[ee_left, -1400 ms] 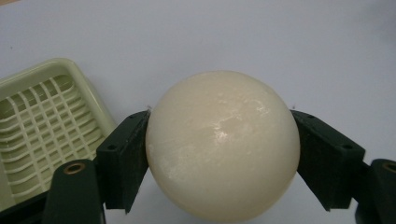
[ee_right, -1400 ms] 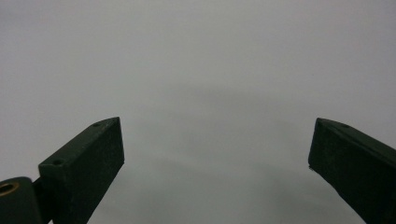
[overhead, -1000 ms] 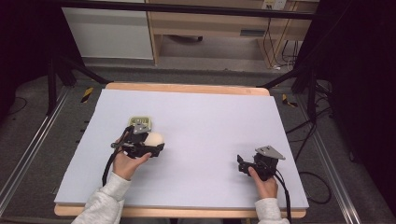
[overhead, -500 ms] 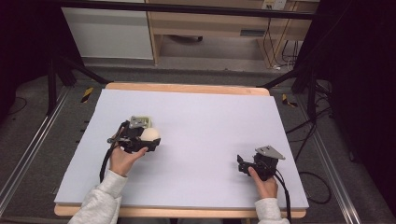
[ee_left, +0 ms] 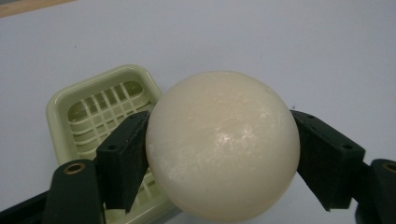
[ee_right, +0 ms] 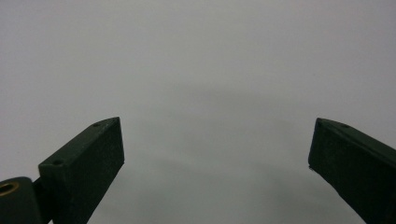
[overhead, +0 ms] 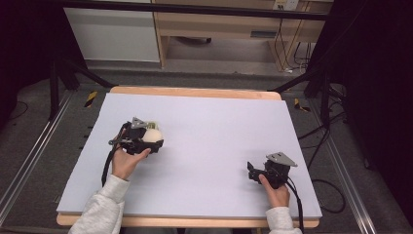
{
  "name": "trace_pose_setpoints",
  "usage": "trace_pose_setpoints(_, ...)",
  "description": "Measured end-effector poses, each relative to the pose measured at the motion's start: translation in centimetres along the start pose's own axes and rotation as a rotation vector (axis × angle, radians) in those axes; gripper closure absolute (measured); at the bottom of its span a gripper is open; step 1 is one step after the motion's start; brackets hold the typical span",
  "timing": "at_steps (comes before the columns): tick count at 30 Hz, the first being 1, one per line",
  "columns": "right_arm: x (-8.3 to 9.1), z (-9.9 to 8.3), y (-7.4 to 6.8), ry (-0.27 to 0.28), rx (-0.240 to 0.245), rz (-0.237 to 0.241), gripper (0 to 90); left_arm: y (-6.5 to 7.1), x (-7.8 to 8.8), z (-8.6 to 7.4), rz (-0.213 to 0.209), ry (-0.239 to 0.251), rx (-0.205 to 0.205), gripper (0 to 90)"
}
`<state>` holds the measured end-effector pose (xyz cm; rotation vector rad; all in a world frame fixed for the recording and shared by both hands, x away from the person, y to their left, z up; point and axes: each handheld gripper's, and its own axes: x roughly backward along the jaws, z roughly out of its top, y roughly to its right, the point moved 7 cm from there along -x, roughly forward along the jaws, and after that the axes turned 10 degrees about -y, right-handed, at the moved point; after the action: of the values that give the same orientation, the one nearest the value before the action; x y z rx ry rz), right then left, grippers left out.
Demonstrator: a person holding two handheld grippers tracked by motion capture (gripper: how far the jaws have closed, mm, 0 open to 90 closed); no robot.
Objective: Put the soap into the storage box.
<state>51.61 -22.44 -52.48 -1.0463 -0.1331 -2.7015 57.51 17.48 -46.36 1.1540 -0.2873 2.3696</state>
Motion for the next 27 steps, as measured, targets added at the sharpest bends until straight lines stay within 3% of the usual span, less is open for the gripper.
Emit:
trace_pose_setpoints(11, 0.0, 0.0, 0.0, -0.001, -0.002, -0.001, 3.8, -1.3, -0.3, 0.6, 0.006, 0.013, 0.023, 24.3)
trace_pose_setpoints(27, 0.0, 0.0, 0.0, -0.001, 0.000, -0.001, 3.8, -3.4, -1.1, 0.5, 0.027, -0.008, 0.051, 24.3)
